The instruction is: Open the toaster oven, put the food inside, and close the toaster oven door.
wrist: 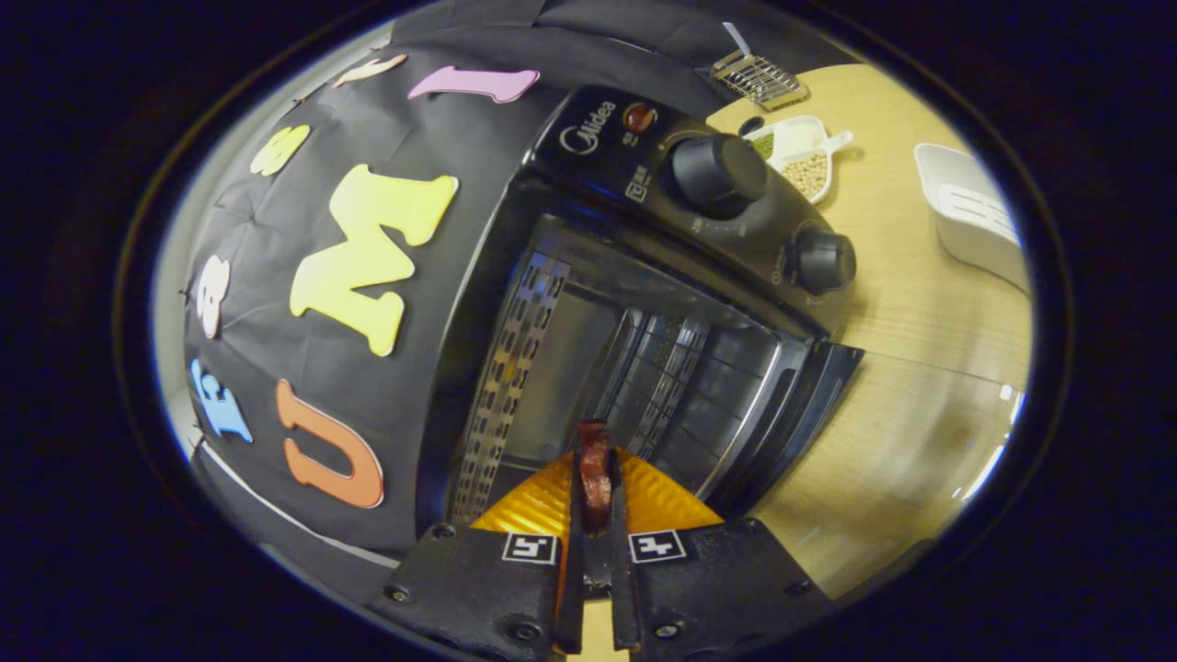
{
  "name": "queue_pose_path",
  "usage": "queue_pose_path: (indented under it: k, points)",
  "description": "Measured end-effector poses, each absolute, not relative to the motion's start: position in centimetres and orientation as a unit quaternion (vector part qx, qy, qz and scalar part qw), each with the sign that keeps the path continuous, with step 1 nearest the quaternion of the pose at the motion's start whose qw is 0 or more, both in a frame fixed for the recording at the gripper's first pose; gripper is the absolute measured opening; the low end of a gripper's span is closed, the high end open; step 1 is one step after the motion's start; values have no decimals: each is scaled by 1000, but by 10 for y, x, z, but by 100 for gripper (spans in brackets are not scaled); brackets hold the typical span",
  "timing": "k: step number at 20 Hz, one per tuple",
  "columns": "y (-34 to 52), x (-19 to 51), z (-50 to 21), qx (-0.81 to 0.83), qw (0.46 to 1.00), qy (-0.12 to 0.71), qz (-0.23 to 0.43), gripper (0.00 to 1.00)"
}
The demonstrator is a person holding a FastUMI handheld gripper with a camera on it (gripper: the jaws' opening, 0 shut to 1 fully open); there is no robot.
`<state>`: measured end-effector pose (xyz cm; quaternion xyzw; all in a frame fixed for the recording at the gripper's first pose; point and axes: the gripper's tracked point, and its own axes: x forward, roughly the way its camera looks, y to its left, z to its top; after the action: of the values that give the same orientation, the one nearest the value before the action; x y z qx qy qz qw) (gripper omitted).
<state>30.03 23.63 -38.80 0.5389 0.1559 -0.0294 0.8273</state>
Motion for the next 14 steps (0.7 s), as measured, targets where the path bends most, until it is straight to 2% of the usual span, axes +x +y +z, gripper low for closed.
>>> queue_pose_path:
  k: [8, 14]
  points:
    - [239, 304, -405, 439, 880, 176, -40, 22]
    - [228, 302, -416, 287, 936, 199, -38, 43]
